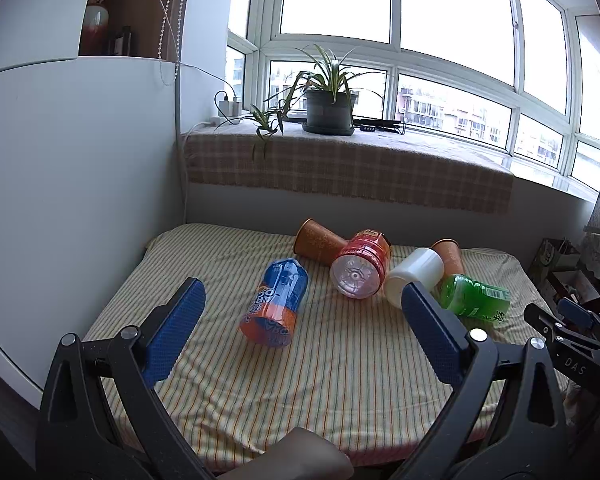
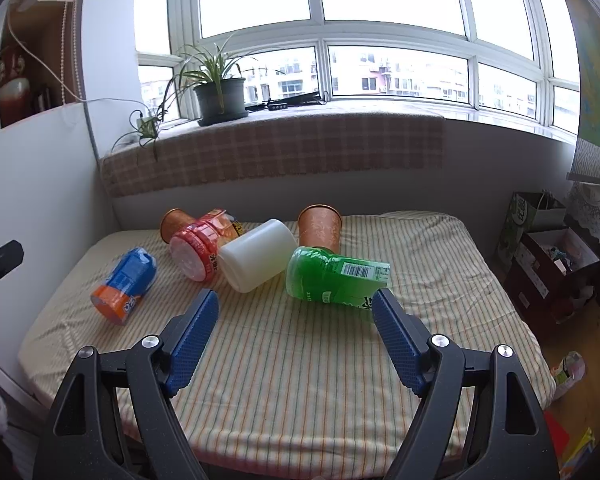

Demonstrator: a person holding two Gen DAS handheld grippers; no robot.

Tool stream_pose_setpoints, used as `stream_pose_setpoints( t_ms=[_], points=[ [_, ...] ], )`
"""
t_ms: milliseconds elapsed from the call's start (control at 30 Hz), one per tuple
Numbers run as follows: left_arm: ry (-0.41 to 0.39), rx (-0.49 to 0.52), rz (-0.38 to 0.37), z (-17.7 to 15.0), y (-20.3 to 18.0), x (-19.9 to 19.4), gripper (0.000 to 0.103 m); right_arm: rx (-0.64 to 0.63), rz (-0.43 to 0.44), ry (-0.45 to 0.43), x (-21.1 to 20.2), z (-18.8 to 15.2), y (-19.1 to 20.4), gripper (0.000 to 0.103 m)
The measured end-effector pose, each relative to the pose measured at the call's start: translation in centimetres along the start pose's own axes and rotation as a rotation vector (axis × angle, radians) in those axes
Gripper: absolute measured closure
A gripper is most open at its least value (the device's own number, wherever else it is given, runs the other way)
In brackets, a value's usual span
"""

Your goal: Flip cup upright

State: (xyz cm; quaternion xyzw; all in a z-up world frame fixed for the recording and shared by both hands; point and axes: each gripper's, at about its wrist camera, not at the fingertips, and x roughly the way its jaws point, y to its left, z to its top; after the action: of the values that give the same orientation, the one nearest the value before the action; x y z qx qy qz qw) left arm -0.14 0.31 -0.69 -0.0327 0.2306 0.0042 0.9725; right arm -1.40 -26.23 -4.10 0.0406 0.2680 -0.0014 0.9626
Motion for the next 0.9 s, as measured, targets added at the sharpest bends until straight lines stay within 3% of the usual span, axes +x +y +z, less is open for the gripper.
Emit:
stream_pose_setpoints(
  t_ms=[900],
  points=[
    [-0.001, -0.005, -0.004, -0.19, 0.35, 0.13, 0.003, 0.001, 0.011, 0.021, 0.68, -0.24, 0.22, 0.024]
  ],
)
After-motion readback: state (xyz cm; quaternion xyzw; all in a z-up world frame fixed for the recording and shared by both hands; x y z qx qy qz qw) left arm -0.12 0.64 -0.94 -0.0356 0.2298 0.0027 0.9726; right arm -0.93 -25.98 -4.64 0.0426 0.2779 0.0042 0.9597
